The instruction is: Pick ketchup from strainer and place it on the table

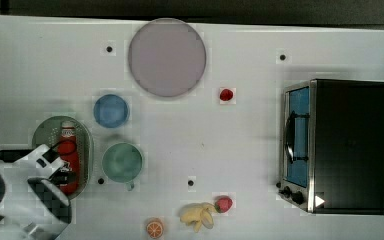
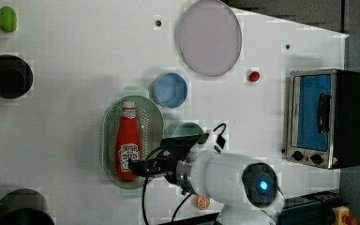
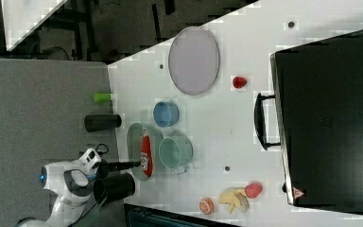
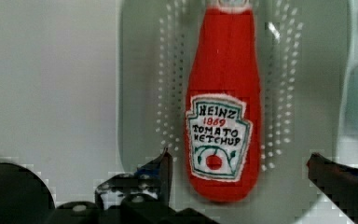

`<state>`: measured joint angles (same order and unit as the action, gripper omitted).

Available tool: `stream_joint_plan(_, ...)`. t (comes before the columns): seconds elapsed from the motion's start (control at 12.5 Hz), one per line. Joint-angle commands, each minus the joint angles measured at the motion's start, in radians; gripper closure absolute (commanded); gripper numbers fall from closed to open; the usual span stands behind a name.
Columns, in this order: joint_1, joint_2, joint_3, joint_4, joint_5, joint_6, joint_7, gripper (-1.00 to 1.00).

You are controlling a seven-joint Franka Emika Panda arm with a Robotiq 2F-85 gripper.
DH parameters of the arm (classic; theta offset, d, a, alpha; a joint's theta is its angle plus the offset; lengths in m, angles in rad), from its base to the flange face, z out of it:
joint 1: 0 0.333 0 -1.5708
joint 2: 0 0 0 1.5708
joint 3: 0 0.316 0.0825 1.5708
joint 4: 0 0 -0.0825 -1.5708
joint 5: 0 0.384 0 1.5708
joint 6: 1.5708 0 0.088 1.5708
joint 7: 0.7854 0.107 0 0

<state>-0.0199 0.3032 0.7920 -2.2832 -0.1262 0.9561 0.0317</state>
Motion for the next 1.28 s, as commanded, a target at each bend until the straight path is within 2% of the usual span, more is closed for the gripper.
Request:
stream_joint_plan(0.08, 0.002, 0.084, -0.007, 0.009, -0.048, 0.082, 0.092, -1.0)
stream_joint_plan(0.56, 0.046, 0.218, -0.078, 0.021, -0.222, 0.166, 0.231, -1.0)
stream_joint_plan(0.72, 0.072, 0.245, -0.111, 0.039, -0.24, 0.172, 0.242, -1.0)
stream_joint_plan(0.8, 0.088, 0.257, -0.127, 0.05, -0.241, 0.173, 0.242, -0.91)
stream_joint_plan(1.04, 0.125, 0.281, -0.157, 0.078, -0.241, 0.184, 0.248, -0.23)
stream_joint_plan(1.28, 0.122, 0.241, -0.148, 0.073, -0.241, 0.177, 0.248, -0.22)
